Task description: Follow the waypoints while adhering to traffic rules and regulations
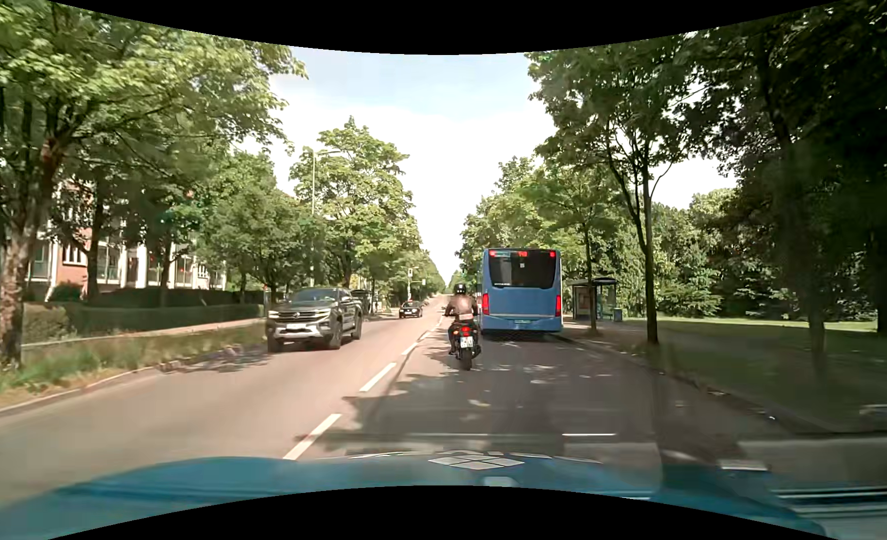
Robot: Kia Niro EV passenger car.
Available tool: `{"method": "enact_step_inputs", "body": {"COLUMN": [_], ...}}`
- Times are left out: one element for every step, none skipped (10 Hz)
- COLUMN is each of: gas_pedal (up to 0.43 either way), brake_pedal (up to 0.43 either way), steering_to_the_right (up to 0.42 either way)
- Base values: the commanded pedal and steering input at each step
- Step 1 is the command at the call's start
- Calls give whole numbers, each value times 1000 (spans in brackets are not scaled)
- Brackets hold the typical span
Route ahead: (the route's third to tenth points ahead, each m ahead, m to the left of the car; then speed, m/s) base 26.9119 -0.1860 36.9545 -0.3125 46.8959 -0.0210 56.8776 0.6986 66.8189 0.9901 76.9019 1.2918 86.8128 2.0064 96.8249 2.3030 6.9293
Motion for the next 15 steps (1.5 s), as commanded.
{"method": "enact_step_inputs", "body": {"gas_pedal": [0,0,0,0,0,0,8,39,39,67,79,87,87,87,98], "brake_pedal": [0,0,0,0,0,0,0,0,0,0,0,0,0,0,0], "steering_to_the_right": [-3,-9,-12,-16,-20,-28,-35,-38,-40,-40,-40,-40,-39,-39,-38]}}
